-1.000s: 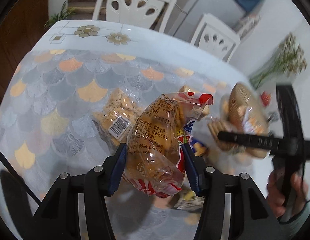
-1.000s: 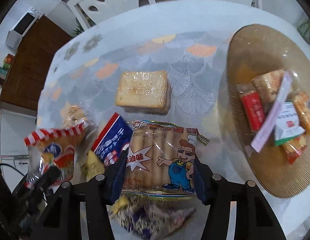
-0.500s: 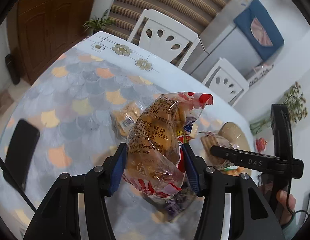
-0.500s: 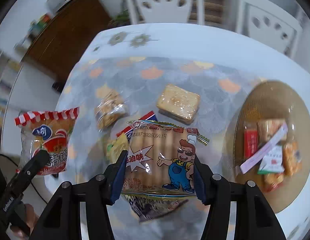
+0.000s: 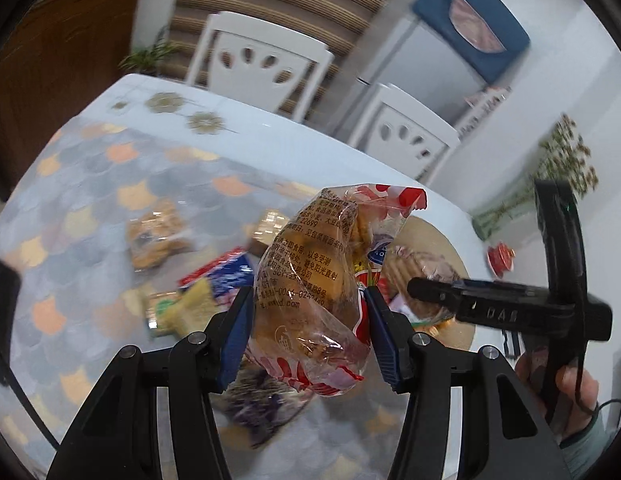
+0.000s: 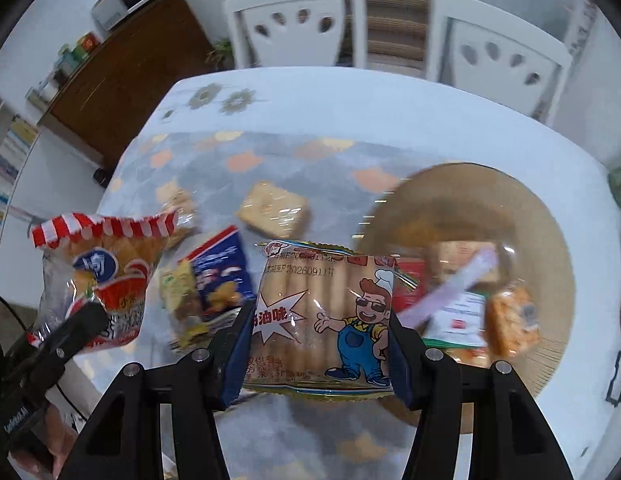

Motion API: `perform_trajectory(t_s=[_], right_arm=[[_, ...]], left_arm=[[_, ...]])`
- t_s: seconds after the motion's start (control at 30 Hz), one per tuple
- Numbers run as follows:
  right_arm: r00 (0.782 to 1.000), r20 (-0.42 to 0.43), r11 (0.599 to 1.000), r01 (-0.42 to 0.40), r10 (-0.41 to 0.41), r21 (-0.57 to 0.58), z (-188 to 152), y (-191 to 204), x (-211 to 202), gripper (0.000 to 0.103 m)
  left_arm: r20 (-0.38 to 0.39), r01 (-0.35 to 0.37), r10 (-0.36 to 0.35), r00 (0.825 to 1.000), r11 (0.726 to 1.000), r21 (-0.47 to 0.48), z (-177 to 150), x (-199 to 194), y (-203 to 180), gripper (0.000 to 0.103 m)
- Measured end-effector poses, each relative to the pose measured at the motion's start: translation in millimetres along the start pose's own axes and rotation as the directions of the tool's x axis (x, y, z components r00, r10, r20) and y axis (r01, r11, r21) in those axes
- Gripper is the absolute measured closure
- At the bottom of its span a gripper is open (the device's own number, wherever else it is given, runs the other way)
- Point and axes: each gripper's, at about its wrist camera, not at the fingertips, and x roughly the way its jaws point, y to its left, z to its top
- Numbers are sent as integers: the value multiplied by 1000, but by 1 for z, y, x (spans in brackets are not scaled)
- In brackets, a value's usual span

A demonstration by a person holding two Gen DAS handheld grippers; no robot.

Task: Organize snacks
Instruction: 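Carry both bags over the plate and open both tools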

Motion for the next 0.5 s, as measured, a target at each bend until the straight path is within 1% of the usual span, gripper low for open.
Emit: perform_trajectory(t_s=[0.17, 0.37, 0.5], right_arm=[[999, 48, 994, 18, -23, 104, -8, -50, -24, 47], [995, 84, 971, 38, -59, 235, -11, -110, -46, 47], [989, 113, 957, 56, -92, 286, -6, -138, -55, 47]], left_arm=[[-45, 28, -26, 999, 999, 39, 4, 25, -26, 51], [-72, 47, -39, 997, 992, 114, 28, 56, -69, 51], [-91, 60, -46, 995, 986, 155, 44, 74, -96, 51]])
